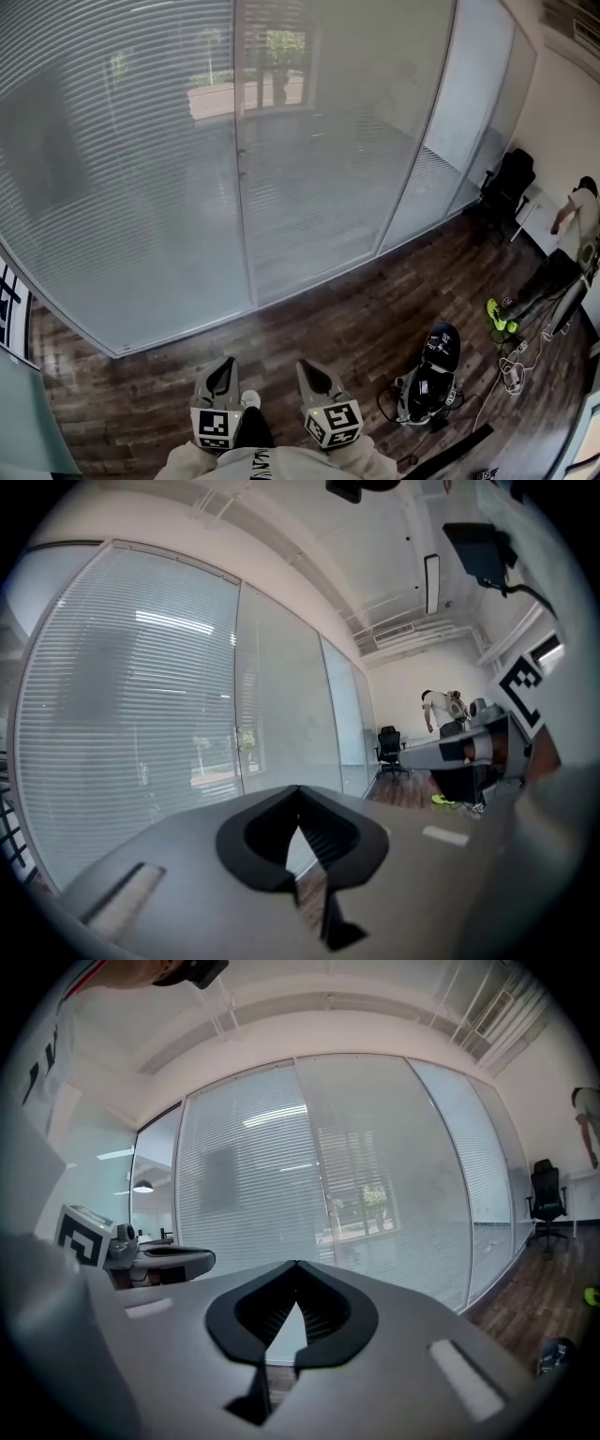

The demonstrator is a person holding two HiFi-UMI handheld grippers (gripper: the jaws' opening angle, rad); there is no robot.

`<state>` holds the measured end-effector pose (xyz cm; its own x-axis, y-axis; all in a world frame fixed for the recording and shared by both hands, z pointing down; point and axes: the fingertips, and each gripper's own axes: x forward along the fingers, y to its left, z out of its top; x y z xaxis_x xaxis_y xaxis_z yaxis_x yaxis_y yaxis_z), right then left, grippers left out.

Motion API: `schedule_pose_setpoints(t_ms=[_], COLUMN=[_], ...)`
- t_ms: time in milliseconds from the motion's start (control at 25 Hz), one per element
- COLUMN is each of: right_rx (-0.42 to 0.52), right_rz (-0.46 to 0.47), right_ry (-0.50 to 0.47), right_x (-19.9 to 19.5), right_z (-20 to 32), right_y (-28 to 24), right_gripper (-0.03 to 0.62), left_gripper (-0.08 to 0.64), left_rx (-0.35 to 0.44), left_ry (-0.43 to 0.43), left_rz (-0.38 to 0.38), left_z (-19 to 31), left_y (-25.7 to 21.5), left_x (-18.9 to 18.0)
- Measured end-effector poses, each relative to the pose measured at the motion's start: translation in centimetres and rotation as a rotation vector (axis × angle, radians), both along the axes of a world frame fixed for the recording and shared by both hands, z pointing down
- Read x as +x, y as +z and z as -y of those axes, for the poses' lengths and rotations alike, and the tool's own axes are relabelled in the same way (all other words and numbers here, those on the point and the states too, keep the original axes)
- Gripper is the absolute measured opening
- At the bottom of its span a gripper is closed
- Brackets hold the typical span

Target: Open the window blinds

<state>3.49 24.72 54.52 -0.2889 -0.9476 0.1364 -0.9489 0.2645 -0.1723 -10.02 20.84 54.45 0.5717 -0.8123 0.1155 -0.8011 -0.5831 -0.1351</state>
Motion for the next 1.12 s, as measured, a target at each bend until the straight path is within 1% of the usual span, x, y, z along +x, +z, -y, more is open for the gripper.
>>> schedule_pose_setpoints(t_ms=[400, 760, 1000, 1120], right_rx=[-0.011, -0.013, -0.002, -0.006], right_rz=[-0.007, -0.017, -0.01, -0.007], right_ry=[0.009, 0.015, 0.028, 0.031], right_x=[-0.8, -2.2, -3.1, -3.7], right_z=[9.1, 17.8, 22.7, 24.4], right_y=[-0.7, -1.6, -1.6, -1.8], right_gripper=[0.002, 0.002, 0.002, 0.002], left_gripper=[0.0, 0.0, 0.0, 0.0], left_rx=[-0.005, 0.01, 0.025, 0.023], left_ry=[0.007, 0.003, 0.019, 0.022], left_rz=[-0.011, -0.027, -0.023, -0.019], left_z=[9.6, 18.4, 22.9, 24.5], left_y=[-0.7, -1.7, -1.9, -2.2], left_x=[-1.0, -2.6, -3.4, -4.0])
